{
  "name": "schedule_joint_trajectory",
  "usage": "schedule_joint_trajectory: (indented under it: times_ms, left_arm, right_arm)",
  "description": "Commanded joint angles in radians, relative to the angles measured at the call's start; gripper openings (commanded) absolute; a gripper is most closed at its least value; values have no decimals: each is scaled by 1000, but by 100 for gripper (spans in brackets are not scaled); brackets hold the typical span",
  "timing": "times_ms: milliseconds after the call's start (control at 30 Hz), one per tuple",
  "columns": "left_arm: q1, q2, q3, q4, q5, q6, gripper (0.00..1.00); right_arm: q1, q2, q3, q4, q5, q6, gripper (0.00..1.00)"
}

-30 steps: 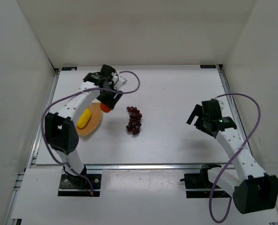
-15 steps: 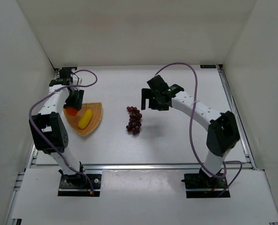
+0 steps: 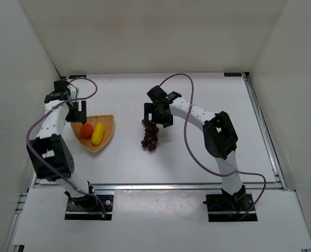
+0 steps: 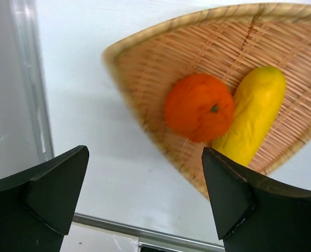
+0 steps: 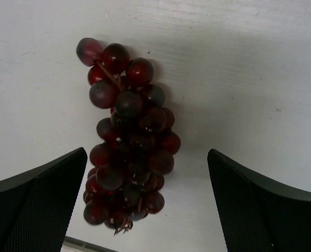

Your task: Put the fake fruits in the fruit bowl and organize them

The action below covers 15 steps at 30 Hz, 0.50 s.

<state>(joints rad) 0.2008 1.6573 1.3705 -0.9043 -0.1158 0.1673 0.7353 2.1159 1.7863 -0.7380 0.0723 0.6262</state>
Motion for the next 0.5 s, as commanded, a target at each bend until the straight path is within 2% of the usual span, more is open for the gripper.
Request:
schedule_joint_trajectory:
  times_ms: [0,133,233,267,367,400,467]
  left_arm:
    - [46,-280,-22,21,-21,-54,100]
    - [104,-508,-137,45,-132,-65,100]
    - [104,-658,-235,45,-202,-65,100]
    - [104,-692,-264,45,-229,-65,100]
    - [104,-787,-264,21,-239,-74,100]
    - [104,-800,-264,9,-239,-74,100]
    - [104,-826,-264,-13,-249,-74,100]
  right_arm:
    - [10,50,67,-35,-31,49,100]
    - [21,148,139,-92,-40,111,100]
    - [21,183,150,-103,-101,161,98]
    - [21,199,150,-103,-126,171,86]
    - [32,208,150,-68,-210,196,60]
    - [32,208,150,-55,-210,196,41]
    - [42,182,150,-22,-220,210,24]
